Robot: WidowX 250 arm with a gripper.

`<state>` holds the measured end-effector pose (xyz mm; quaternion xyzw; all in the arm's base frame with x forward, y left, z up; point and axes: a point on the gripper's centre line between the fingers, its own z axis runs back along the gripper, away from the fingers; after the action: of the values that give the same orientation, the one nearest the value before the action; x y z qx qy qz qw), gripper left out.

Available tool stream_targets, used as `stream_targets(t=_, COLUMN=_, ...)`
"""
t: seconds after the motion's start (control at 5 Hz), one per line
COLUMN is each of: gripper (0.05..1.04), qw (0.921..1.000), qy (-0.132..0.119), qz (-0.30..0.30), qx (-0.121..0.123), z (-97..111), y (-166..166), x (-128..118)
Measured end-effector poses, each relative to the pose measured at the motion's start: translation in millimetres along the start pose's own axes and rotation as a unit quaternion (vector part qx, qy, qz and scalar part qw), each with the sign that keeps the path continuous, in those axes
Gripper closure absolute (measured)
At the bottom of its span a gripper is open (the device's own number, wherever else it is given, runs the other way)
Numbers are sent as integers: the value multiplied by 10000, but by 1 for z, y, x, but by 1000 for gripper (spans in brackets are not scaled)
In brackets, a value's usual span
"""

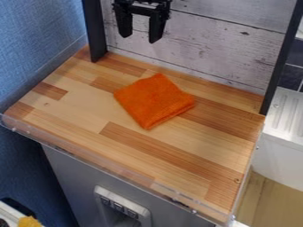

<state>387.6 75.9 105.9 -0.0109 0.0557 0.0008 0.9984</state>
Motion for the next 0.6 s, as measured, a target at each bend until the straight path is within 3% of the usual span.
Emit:
stream_targets(t=0.4, gripper=87, qw=9959, qy=-54, qz=-908, qx=7, z=-16, y=-12, x=-4)
stream_targets(t=0.6, gripper=87, qw=9867, qy=-351, qz=-1580, qx=135, z=-8, y=-16, x=-14)
